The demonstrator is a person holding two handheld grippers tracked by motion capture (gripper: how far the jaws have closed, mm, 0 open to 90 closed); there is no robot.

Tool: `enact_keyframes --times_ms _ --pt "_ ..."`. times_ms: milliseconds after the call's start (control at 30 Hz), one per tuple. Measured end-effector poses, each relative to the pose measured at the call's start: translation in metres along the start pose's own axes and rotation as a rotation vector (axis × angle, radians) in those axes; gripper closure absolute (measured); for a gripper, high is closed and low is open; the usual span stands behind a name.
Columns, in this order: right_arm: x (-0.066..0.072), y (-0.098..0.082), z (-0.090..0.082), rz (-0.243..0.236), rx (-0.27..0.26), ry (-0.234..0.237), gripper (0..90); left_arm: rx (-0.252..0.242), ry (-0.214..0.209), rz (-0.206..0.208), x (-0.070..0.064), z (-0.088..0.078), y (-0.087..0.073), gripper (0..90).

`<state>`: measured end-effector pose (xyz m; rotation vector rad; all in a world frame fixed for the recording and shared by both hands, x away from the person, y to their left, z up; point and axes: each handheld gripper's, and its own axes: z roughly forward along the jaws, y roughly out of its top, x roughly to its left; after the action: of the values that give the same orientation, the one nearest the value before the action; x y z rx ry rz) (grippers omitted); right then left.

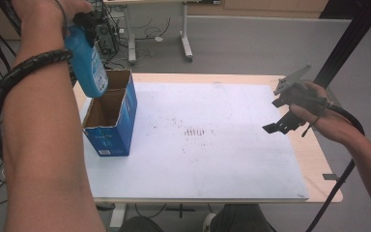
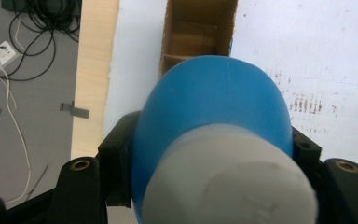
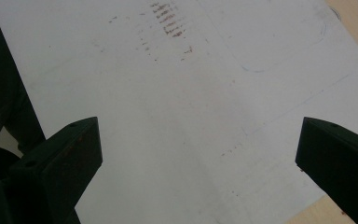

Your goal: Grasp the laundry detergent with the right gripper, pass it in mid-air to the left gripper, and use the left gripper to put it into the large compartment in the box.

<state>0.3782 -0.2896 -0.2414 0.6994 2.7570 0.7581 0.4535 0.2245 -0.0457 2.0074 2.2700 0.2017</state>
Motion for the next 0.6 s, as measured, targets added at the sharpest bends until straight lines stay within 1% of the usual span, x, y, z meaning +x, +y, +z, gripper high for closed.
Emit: enact_keyframes --times_ms 200,300,600 --pt "0.001 -0.001 0.002 -0.001 0.007 0.004 0.3 0.010 0.002 0.006 0.002 0.016 0.000 36.6" --pt "0.001 -0.001 0.003 -0.001 0.007 0.004 0.3 0.004 0.008 0.022 0.001 0.027 -0.001 36.6" --pt "0.002 -0.001 0.005 -0.003 0.004 0.007 0.3 0.024 -0.007 0.024 0.002 0.056 -0.003 36.6"
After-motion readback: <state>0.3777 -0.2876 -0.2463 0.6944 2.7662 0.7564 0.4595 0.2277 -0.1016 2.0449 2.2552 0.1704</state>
